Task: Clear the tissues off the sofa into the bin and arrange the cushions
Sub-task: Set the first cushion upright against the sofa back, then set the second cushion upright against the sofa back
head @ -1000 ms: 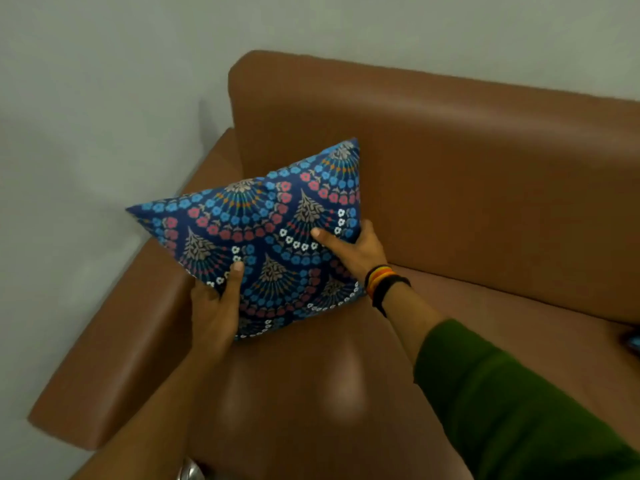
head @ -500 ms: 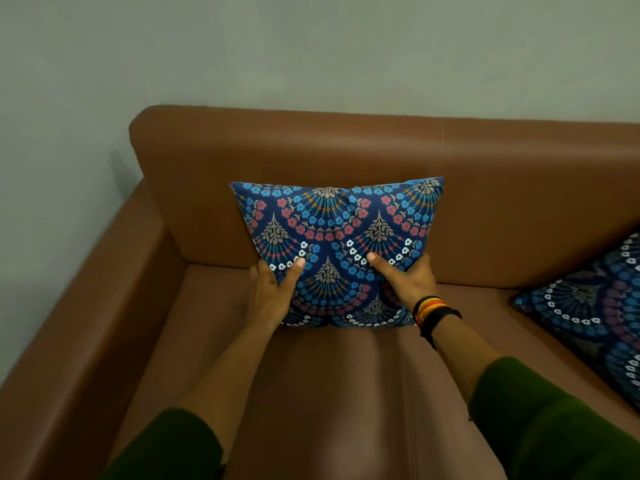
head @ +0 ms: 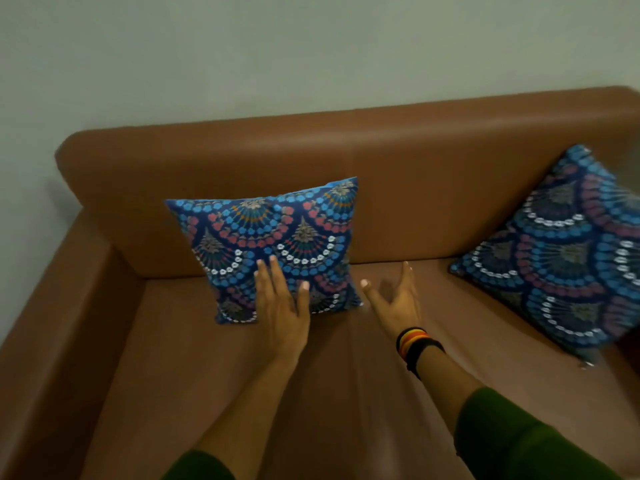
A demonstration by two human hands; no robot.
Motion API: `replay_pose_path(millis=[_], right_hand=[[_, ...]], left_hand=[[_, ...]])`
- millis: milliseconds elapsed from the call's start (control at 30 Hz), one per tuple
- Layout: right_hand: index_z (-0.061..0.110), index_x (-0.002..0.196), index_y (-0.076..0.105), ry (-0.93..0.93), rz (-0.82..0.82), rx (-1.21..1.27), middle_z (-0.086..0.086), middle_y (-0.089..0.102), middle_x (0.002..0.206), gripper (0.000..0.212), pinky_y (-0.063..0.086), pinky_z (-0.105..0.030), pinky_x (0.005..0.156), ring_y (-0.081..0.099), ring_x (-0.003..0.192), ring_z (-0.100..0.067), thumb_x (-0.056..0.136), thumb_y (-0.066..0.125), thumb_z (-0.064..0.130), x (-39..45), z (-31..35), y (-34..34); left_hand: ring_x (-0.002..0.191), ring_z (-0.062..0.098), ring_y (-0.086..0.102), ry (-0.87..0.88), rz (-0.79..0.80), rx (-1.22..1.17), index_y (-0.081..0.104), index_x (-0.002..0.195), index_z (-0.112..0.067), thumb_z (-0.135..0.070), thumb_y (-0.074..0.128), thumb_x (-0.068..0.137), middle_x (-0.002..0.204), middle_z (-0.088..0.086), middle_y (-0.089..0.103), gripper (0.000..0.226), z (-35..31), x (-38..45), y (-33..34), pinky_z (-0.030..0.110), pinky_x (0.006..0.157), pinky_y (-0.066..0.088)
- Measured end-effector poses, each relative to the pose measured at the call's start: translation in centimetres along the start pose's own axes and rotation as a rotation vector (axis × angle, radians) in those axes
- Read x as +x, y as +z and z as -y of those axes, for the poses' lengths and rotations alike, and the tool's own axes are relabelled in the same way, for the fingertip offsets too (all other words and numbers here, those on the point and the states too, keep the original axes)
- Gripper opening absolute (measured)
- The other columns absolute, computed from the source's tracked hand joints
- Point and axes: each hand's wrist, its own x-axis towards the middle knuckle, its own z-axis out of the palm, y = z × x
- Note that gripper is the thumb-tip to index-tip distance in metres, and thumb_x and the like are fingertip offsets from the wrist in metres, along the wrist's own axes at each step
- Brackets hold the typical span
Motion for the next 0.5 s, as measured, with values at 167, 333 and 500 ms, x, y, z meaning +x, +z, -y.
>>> replay_pose_path(millis=[167, 333, 500], right_hand=[[0.015, 0.159, 0.01, 0.15, -0.24, 0.034, -0.007, 0.012, 0.168, 0.1, 0.022, -0.051, 0.123, 0.013, 0.154, -0.027, 0.087, 0.065, 0.057, -0.9, -3.3, -12.0], [0.013, 0.157, 0.018, 0.376, -0.498, 0.189, -0.011, 0.024, 0.164, 0.107, 0.029, -0.056, 0.119, 0.027, 0.149, -0.035, 0.079, 0.066, 0.068, 2.2, -9.0, -24.0], [0.011, 0.156, 0.018, 0.512, -0.674, 0.358, -0.013, 0.029, 0.161, 0.11, 0.037, -0.057, 0.114, 0.036, 0.143, -0.039, 0.076, 0.071, 0.065, 5.8, -15.7, -32.0]], left_hand=[[0.159, 0.015, 0.006, 0.178, 0.283, -0.063, 0.012, 0.163, -0.031, -0.05, 0.041, 0.106, 0.173, -0.006, 0.006, 0.067, -10.1, -3.9, 5.1, 0.046, 0.128, 0.018], [0.157, 0.015, 0.016, 0.251, 0.453, -0.095, 0.023, 0.161, -0.034, -0.057, 0.038, 0.104, 0.171, -0.007, 0.018, 0.063, -19.2, -3.1, 12.3, 0.042, 0.125, 0.023], [0.155, 0.02, 0.022, 0.224, 0.606, -0.047, 0.024, 0.161, -0.033, -0.06, 0.037, 0.103, 0.169, -0.002, 0.025, 0.065, -26.9, -1.5, 22.4, 0.044, 0.122, 0.025]])
